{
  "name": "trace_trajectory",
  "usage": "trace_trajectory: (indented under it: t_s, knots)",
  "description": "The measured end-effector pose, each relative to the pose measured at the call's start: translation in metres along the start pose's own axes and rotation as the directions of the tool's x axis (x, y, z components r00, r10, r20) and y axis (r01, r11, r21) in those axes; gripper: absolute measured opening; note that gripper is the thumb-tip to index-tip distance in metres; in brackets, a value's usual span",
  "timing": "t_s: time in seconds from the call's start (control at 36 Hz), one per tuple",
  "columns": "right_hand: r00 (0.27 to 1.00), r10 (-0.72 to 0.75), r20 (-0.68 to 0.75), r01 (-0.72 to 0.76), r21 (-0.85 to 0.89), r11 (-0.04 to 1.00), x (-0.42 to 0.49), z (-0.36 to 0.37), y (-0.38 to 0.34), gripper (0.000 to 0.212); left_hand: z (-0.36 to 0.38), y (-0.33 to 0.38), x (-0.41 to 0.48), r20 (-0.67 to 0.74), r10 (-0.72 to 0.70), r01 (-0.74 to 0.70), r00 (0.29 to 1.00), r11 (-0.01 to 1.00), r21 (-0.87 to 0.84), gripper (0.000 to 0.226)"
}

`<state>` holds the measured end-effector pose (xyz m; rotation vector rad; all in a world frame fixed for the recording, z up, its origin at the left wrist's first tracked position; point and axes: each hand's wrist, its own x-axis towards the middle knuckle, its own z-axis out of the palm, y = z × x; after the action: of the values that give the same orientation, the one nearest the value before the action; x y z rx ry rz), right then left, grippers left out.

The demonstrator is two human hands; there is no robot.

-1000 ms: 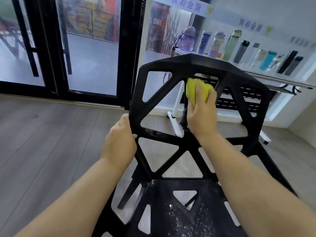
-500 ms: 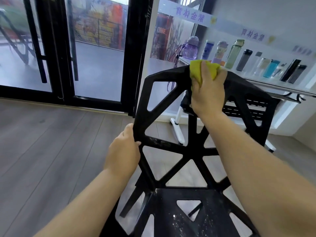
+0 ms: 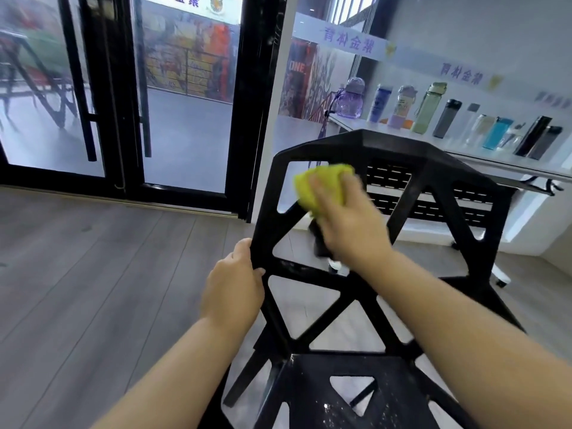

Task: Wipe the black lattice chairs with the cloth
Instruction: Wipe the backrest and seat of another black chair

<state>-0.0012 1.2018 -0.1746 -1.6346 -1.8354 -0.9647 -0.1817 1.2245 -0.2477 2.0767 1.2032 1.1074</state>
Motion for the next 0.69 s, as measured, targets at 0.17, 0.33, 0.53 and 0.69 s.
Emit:
trace_trajectory:
  t_s: [0.17, 0.33, 0.53, 0.69]
  knots:
    - [0.955, 0.279, -0.098, -0.282, -0.021, 0.959, 0.055, -0.02, 0.024, 0.044, 0.003, -0.001, 0.001, -0.033, 0.015, -0.015, 0.999, 1.0, -0.014, 0.027]
    - [0.99, -0.031, -0.139, 0.036, 0.029, 0.999, 0.04, -0.001, -0.034, 0.054, 0.002, -0.004, 0.001, -0.045, 0.051, -0.052, 0.998, 0.998, -0.023, 0.03]
    - [0.934, -0.338, 0.115, 0.34, 0.004, 0.94, 0.031, -0.001, -0.032, 0.053, 0.001, -0.008, -0.003, -0.106, 0.137, -0.141, 0.985, 0.989, -0.034, 0.037]
    - [1.0, -0.029, -0.005, 0.029, 0.021, 0.999, 0.059, -0.015, -0.029, 0.056, 0.0, -0.011, -0.005, -0.158, 0.107, -0.114, 0.982, 0.993, -0.034, 0.028]
